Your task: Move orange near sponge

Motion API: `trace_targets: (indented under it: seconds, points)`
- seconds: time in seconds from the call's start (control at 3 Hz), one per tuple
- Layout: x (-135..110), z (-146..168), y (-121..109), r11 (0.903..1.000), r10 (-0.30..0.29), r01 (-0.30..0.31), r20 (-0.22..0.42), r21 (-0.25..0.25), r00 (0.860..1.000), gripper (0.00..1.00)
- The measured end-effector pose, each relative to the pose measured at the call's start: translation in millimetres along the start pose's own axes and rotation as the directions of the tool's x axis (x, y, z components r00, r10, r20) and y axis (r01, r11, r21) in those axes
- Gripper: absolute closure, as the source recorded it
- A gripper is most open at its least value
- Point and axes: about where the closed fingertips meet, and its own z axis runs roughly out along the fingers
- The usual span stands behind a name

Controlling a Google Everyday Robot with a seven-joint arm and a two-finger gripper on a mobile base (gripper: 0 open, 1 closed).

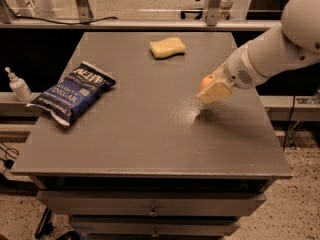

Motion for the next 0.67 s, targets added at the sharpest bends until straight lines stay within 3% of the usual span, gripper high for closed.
trace_targets:
  seconds: [0.67]
  points:
    - [-43,59,-86,0.9979,0.008,-0.012,0.066,0.064,0.998,1.00]
